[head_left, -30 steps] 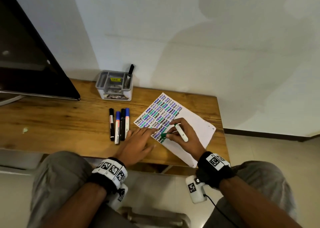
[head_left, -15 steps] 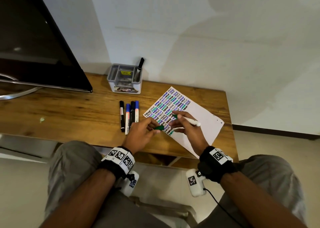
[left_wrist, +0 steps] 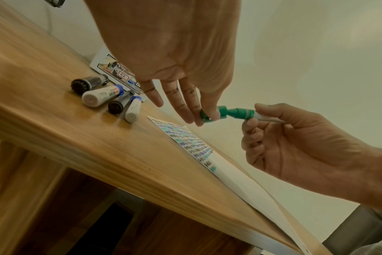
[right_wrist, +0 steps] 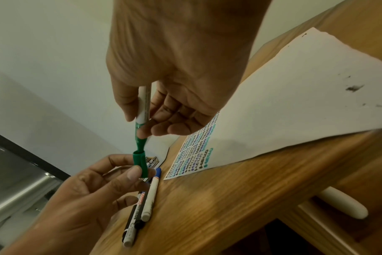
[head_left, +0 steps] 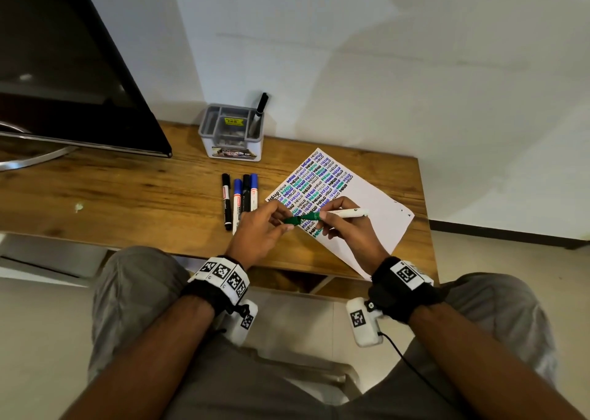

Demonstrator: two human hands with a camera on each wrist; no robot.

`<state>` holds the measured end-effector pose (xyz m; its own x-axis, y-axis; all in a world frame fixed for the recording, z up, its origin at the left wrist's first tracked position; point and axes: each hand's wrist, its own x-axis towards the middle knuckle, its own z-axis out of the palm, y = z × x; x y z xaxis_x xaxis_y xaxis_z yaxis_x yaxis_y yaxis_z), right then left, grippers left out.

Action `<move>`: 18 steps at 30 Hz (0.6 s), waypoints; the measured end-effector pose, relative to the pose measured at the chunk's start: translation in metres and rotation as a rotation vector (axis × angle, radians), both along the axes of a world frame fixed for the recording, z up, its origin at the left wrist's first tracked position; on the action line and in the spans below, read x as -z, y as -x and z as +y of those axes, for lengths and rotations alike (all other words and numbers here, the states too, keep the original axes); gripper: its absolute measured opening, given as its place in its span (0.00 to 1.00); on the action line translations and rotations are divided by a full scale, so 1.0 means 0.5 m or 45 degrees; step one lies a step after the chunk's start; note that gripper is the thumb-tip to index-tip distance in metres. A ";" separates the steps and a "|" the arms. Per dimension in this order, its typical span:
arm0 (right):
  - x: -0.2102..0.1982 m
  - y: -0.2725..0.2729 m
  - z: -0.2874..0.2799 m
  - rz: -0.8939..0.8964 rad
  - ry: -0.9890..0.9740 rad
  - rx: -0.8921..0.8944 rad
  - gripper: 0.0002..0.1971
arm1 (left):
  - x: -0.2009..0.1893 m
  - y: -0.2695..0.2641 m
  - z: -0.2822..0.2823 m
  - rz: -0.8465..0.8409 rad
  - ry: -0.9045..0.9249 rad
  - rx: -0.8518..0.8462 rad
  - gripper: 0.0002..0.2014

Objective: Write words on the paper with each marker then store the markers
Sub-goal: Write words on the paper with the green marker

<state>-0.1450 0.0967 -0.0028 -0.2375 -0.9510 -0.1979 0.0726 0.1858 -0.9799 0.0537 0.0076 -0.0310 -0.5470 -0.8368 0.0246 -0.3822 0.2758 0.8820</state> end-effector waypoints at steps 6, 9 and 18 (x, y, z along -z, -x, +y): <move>-0.003 -0.004 0.003 0.105 0.010 -0.066 0.09 | -0.003 0.002 0.002 0.003 0.020 0.025 0.12; 0.000 0.009 0.002 -0.039 -0.048 -0.073 0.11 | -0.003 0.000 -0.002 0.038 0.021 -0.011 0.11; 0.003 0.038 -0.008 0.560 -0.058 -0.295 0.10 | -0.009 -0.003 0.001 0.209 -0.225 -0.037 0.10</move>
<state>-0.1639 0.0928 -0.0041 -0.0910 -0.9815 -0.1687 -0.3942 0.1911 -0.8989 0.0552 0.0080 -0.0264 -0.5233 -0.8513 -0.0371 -0.2357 0.1027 0.9664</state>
